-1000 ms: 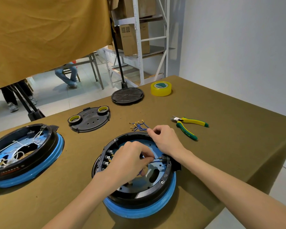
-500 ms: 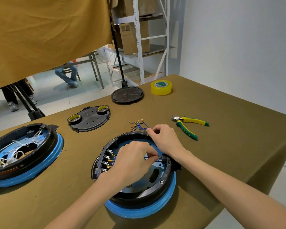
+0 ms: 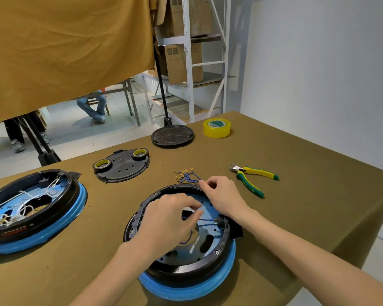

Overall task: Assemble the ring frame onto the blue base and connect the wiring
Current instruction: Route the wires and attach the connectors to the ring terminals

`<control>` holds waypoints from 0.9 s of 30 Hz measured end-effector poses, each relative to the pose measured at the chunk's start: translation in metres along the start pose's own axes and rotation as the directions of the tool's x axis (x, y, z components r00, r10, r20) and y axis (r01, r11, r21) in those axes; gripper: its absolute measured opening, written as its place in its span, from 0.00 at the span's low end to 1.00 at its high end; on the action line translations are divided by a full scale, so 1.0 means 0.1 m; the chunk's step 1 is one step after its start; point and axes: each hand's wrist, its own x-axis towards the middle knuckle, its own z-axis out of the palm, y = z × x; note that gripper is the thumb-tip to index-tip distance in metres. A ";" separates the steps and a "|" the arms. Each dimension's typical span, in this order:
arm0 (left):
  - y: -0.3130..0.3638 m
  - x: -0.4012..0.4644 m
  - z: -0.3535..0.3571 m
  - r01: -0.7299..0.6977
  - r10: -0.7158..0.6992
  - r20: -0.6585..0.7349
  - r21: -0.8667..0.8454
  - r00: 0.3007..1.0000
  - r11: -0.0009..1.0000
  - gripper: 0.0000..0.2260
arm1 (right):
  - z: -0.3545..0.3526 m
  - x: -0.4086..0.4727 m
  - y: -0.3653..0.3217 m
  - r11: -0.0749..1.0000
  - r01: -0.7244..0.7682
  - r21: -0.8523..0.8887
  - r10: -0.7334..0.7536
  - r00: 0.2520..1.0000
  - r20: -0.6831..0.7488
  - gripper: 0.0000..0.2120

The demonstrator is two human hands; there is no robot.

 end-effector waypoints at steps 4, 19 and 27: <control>-0.37 -0.04 -0.08 0.150 -0.143 -0.151 0.036 0.978 0.988 0.08 | -0.09 0.10 -0.04 0.992 0.003 -0.125 0.003 0.999 0.045 0.18; -0.66 -0.05 0.02 0.265 -0.296 -0.067 -0.291 0.953 0.919 0.12 | 0.28 1.02 -0.03 0.920 -0.133 -0.368 0.177 0.980 0.088 0.08; -0.65 -0.05 0.02 0.275 -0.298 -0.045 -0.276 0.954 0.921 0.14 | 0.16 1.03 0.02 0.974 -0.084 -0.213 0.064 0.993 -0.101 0.05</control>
